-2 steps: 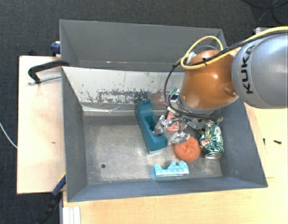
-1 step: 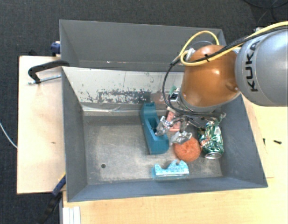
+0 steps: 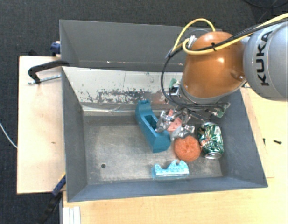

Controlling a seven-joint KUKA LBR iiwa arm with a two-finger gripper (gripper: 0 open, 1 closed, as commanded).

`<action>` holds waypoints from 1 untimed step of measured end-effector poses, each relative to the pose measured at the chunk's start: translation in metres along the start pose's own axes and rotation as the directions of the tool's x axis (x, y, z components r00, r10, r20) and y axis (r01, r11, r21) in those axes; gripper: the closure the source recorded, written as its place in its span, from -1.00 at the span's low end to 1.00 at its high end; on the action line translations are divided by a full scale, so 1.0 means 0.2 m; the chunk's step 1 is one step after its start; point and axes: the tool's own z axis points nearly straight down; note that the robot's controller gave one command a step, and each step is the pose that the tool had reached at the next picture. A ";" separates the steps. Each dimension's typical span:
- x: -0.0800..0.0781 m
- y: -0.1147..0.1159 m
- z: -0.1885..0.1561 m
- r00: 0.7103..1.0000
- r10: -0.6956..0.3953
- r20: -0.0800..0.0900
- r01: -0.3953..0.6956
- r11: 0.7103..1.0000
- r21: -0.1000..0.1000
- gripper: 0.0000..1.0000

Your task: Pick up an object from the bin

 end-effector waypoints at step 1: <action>0.07 -0.05 -0.02 0.998 0.062 0.007 -0.062 0.998 0.013 1.00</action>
Offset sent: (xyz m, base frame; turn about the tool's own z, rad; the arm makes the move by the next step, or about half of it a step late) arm 0.0195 0.0191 0.1364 -0.3053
